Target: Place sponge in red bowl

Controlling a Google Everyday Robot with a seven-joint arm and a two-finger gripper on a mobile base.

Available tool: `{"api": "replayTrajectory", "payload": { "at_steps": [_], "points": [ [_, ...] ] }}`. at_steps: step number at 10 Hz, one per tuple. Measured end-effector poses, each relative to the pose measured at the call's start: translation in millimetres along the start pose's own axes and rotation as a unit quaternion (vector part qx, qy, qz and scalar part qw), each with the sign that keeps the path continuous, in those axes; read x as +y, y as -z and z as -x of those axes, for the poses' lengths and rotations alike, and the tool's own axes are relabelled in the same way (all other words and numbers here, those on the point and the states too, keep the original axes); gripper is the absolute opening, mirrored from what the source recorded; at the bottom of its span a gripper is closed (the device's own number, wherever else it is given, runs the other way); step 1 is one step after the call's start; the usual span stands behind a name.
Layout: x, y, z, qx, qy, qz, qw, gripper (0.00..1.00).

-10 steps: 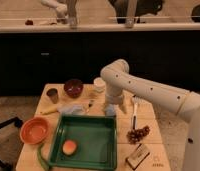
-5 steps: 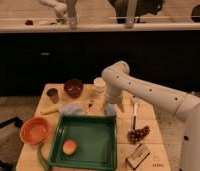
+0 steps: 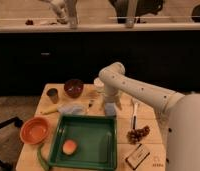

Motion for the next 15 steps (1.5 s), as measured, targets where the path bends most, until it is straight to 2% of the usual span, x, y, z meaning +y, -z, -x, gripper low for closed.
{"api": "replayTrajectory", "payload": {
  "at_steps": [3, 5, 7, 9, 15],
  "points": [
    [-4, -17, -14, -0.011, 0.045, 0.02, 0.9987, 0.8],
    [-4, -25, -22, -0.025, 0.072, 0.03, 0.9966, 0.8],
    [0, -34, -28, -0.039, 0.092, 0.032, 0.9945, 0.8],
    [5, -40, -34, -0.048, 0.1, 0.033, 0.9933, 0.8],
    [8, -40, -34, -0.049, 0.099, 0.033, 0.9933, 0.8]
  ]
}}
